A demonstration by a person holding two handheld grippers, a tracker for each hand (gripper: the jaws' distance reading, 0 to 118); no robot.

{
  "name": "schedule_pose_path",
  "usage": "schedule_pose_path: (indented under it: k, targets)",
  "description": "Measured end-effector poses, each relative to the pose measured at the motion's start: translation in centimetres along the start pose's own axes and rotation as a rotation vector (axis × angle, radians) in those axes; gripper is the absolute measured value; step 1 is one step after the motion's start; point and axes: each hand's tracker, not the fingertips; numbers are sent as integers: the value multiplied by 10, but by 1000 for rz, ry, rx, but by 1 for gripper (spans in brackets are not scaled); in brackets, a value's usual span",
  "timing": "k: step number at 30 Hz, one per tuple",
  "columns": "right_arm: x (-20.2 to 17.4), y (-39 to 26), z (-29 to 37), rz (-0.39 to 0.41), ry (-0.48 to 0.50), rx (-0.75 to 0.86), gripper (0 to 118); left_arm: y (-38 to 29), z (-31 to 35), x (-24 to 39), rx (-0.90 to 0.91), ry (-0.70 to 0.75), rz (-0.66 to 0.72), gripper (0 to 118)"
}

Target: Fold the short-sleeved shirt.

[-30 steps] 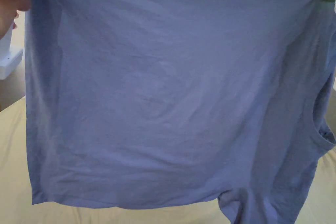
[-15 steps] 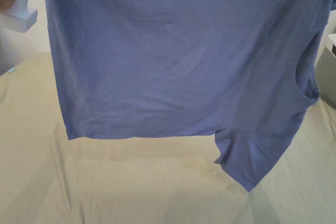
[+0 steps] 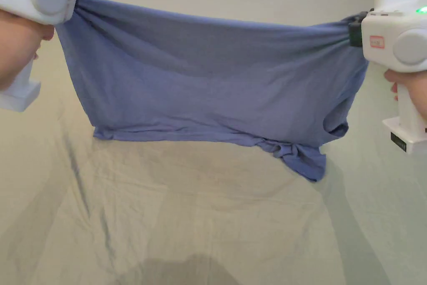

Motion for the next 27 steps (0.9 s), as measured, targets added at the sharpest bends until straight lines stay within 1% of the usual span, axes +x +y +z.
schedule_pose_path:
  k: [3,6,7,8,9,10,12,14,16,18,20,21,23,25,27]
  targets:
    - [-24,-50,14,55,42,-79,7,-56,3,13,-73,-46,-58,0]
    - [-45,-97,45,63,110,-153,7,-112,32,24,-113,-60,-146,0]
    - [-51,-115,56,60,146,-191,7,-132,42,27,-113,-54,-138,0]
    - [-55,-128,65,64,185,-233,7,-148,61,29,-148,-76,-162,0]
    - [-65,-146,83,77,204,-285,7,-168,73,30,-182,-93,-171,0]
    - [-71,-161,96,83,222,-312,7,-188,86,32,-214,-124,-161,0]
    - [-83,-192,123,107,255,-368,7,-227,115,34,-294,-159,-190,0]
    - [-90,-222,140,110,284,-423,7,-267,143,37,-373,-202,-236,0]
    - [-102,-247,160,116,339,-497,7,-309,171,38,-457,-215,-272,0]
    - [-111,-264,174,127,344,-533,7,-335,194,40,-522,-269,-249,0]
    - [-119,-279,191,127,353,-599,7,-360,209,41,-569,-276,-283,0]
    - [-119,-286,198,112,365,-626,7,-369,219,41,-579,-288,-299,0]
    - [-121,-298,214,99,392,-679,7,-382,237,39,-601,-301,-290,0]
    - [-119,-309,229,89,384,-723,7,-392,250,38,-617,-326,-287,0]
    - [-118,-317,243,80,394,-777,7,-397,264,40,-630,-350,-333,0]
